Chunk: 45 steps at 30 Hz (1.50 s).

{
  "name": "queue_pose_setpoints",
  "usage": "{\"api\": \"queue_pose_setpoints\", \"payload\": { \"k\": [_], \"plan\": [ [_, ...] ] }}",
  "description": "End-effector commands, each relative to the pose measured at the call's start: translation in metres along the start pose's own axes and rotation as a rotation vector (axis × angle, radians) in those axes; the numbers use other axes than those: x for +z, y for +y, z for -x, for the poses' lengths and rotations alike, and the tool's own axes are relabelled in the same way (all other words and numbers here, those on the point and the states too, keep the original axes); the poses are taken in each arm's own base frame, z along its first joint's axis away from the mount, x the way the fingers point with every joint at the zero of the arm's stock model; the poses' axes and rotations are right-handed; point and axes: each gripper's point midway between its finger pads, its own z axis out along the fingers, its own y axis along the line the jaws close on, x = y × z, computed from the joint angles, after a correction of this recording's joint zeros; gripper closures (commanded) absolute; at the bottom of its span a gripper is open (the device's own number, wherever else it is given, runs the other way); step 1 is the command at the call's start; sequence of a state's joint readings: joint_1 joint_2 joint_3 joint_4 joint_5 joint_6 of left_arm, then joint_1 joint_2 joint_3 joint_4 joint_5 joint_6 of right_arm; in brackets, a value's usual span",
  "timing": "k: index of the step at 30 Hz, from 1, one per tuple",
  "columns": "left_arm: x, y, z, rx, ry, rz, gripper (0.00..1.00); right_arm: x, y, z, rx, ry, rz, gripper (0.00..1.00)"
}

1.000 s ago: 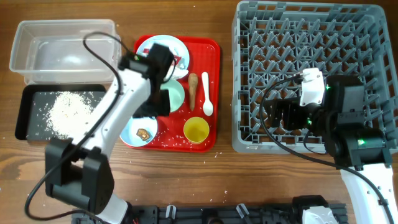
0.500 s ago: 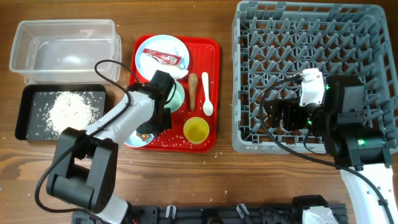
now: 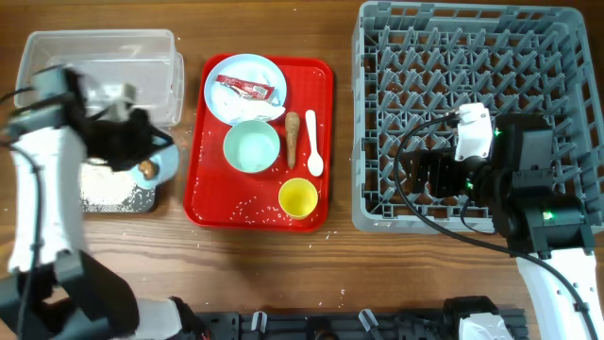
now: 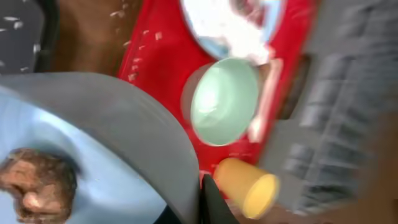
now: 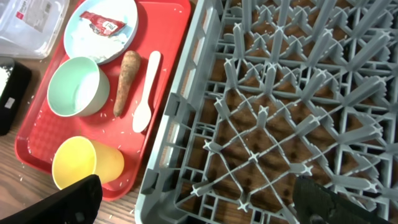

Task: Sort waste into correct bins and load items into the dishwasher rack
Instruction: 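Grasp the light-blue bowl and tip scraps onto the black tray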

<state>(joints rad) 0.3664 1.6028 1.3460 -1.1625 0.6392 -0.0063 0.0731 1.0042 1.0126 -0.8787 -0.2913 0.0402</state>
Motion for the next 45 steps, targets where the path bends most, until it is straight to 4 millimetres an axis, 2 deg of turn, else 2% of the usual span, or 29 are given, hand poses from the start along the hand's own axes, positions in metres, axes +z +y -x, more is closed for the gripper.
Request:
{"api": "queue_pose_setpoints", "payload": {
  "k": [1,5,7,10,14,23,29,34,36,38,42,45],
  "plan": [
    [-0.014,0.021,0.028,-0.028,-0.060,-0.295,0.96,-0.002,0.001,0.005,0.008,-0.013,-0.001,0.00],
    [-0.016,0.056,0.057,-0.280,-0.107,-0.656,0.96,-0.002,0.001,0.005,0.009,-0.012,0.000,0.01],
    [-0.020,0.070,0.060,-0.430,-0.104,-0.769,0.96,-0.002,0.001,0.005,0.009,-0.012,0.000,0.01],
    [-0.033,0.081,0.063,-0.498,-0.138,-0.809,0.96,-0.002,0.001,0.005,0.011,-0.012,0.000,0.00],
    [-0.046,0.078,0.068,-0.549,-0.157,-0.883,0.96,-0.002,0.001,0.005,0.013,-0.012,0.000,0.01],
    [-0.051,0.075,0.071,-0.714,-0.092,-0.943,0.96,-0.002,0.001,0.005,0.019,-0.012,0.000,0.00],
    [-0.046,0.083,0.078,-0.596,-0.147,-0.899,0.96,-0.002,0.001,0.002,0.023,-0.001,-0.001,0.01],
    [-0.043,0.086,0.078,-0.573,-0.153,-0.869,0.96,-0.002,0.001,0.002,0.039,0.000,-0.001,0.01],
    [-0.050,0.078,0.079,-0.532,-0.169,-0.861,0.96,-0.002,0.001,0.002,0.039,0.000,-0.001,0.01],
    [-0.061,0.059,0.075,-0.433,-0.187,-0.762,0.96,-0.002,0.001,0.002,0.039,0.000,-0.001,0.00],
    [-0.075,0.006,0.044,-0.164,-0.222,-0.428,0.96,-0.002,0.001,0.002,0.038,0.000,-0.001,0.01],
    [-0.065,-0.025,0.013,0.011,-0.217,-0.105,0.96,-0.002,0.001,0.002,0.038,0.000,-0.001,0.01]
  ]
}}
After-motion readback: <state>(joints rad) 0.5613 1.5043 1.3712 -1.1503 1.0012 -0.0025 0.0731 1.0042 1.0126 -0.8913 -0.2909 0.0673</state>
